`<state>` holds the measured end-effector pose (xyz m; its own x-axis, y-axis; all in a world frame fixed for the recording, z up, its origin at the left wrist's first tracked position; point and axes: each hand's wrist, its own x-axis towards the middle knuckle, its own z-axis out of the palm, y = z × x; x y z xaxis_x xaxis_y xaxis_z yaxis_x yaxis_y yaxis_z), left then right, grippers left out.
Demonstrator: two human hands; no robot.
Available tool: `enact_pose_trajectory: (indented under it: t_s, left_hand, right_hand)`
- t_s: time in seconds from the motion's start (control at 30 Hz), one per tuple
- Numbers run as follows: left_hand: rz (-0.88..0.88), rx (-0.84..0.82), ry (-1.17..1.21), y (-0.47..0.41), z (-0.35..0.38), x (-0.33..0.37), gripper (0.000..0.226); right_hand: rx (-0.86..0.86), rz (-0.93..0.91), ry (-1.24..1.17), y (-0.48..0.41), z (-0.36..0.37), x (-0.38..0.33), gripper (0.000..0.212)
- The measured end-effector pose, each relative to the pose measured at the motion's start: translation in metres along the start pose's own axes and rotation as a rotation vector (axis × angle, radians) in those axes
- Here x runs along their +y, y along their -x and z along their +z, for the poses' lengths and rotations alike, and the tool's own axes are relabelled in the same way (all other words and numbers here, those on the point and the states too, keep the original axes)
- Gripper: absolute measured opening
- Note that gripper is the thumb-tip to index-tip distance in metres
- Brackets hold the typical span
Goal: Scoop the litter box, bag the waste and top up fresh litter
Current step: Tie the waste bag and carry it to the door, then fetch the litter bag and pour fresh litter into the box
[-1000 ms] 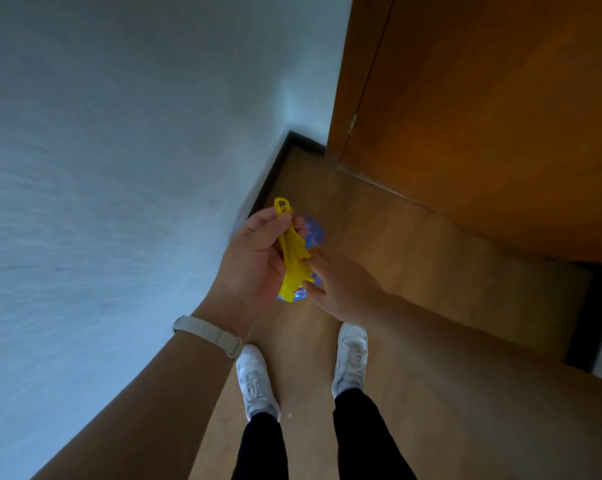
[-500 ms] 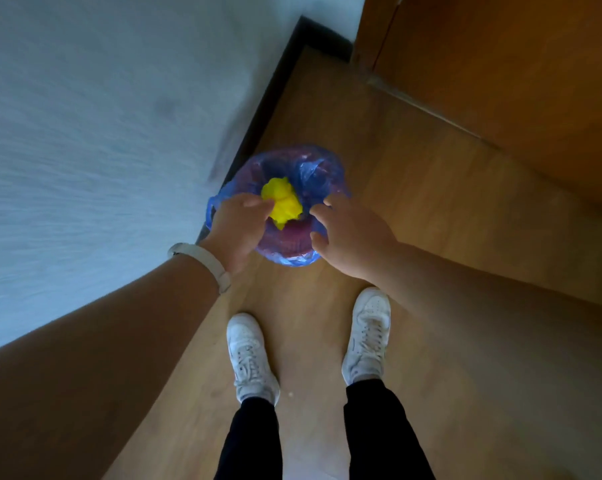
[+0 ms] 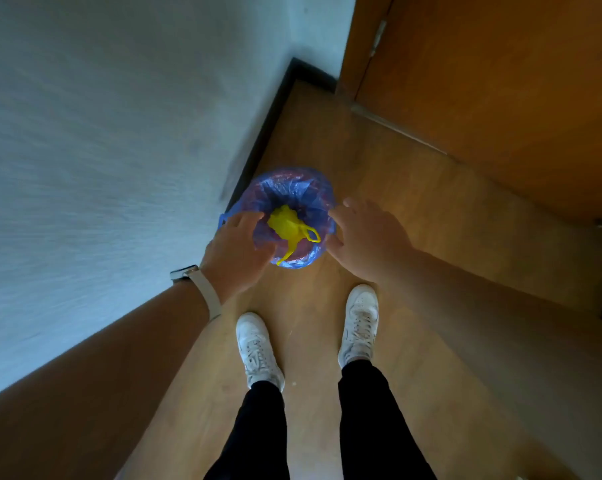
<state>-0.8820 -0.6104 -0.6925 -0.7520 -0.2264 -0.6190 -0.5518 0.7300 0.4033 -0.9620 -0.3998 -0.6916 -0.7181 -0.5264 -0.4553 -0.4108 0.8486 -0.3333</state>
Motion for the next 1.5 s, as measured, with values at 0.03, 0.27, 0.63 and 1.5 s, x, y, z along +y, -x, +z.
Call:
enact_pose_trajectory:
  t_s: [0.03,0.27,0.63,1.5]
  left_hand:
    - [0.008,0.019,-0.032,0.01,-0.012,0.004,0.07]
    - [0.128,0.101,-0.134,0.094,-0.099,0.043,0.079]
    - [0.429,0.259,-0.382,0.213,-0.219,0.078,0.063]
    - [1.178,0.416,-0.572,0.454,-0.217,0.294,0.057]
  right_hand:
    - [0.004,0.011,-0.001,0.006,-0.013,-0.006,0.042]
    - [0.06,0.093,-0.006,0.072,-0.111,-0.063,0.047]
    - [0.157,0.196,0.023,0.184,-0.221,-0.152,0.045]
    - [0.643,0.589,0.081,0.553,-0.333,-0.15,0.06]
